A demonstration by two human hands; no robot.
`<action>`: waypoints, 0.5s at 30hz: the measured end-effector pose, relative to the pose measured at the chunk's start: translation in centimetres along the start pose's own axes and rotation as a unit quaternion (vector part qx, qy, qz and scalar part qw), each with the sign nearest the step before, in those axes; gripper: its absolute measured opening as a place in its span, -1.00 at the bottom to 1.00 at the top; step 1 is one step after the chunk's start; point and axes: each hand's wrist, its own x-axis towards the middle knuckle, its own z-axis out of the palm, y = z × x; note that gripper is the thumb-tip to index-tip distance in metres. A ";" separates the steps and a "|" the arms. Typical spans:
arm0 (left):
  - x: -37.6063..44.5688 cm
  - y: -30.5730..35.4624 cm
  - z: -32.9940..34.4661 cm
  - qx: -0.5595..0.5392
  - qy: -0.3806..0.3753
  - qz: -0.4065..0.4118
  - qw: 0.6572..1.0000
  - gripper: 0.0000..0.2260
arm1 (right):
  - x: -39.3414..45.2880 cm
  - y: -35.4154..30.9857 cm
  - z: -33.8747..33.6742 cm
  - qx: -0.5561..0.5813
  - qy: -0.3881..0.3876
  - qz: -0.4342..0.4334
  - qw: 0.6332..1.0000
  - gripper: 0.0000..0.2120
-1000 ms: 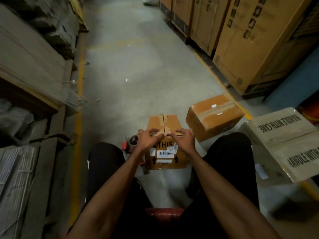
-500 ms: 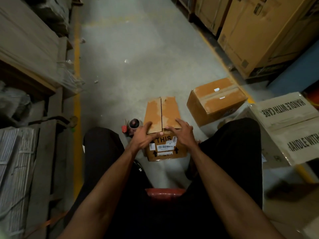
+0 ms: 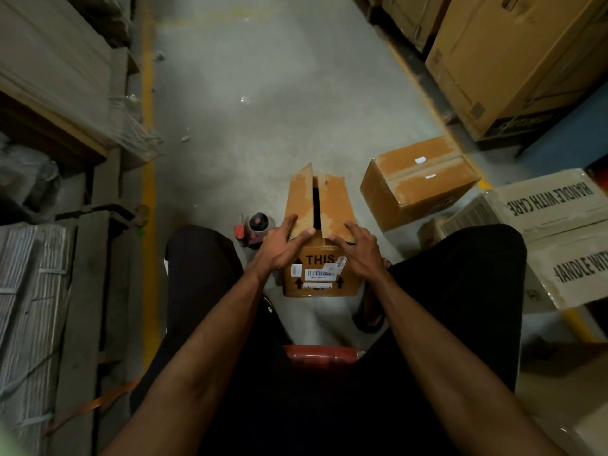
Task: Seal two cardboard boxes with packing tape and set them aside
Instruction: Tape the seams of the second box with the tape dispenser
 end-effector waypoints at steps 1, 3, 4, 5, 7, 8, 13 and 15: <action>0.1 -0.1 0.0 0.022 -0.012 0.004 1.000 -0.16 | 0.0 0.1 0.1 0.003 -0.002 0.000 1.000 -0.28; 0.4 -0.4 0.2 0.050 -0.033 -0.001 0.998 -0.14 | 0.1 0.2 0.2 0.026 -0.006 0.007 1.000 -0.28; 0.6 -0.6 0.2 0.048 -0.041 -0.008 0.998 -0.10 | 0.2 0.2 0.2 0.044 -0.009 0.015 0.999 -0.28; 0.8 -0.8 0.3 0.038 -0.049 -0.021 0.998 -0.05 | 0.4 0.3 0.3 0.064 -0.013 0.027 0.997 -0.28; 1.0 -1.0 0.5 0.005 -0.076 -0.052 0.996 0.04 | 0.7 0.6 0.5 0.097 -0.024 0.055 0.994 -0.26; 1.0 -1.0 0.7 -0.007 -0.097 -0.060 0.993 0.04 | 0.8 0.8 0.6 0.106 -0.029 0.068 0.992 -0.24; 1.2 -1.5 2.4 -0.028 -0.160 -0.100 0.982 0.05 | 1.6 2.5 1.8 0.114 -0.066 0.131 0.983 -0.24; 1.6 -1.9 2.7 -0.041 -0.160 -0.129 0.978 0.02 | 2.0 3.2 2.5 0.143 -0.093 0.151 0.974 -0.19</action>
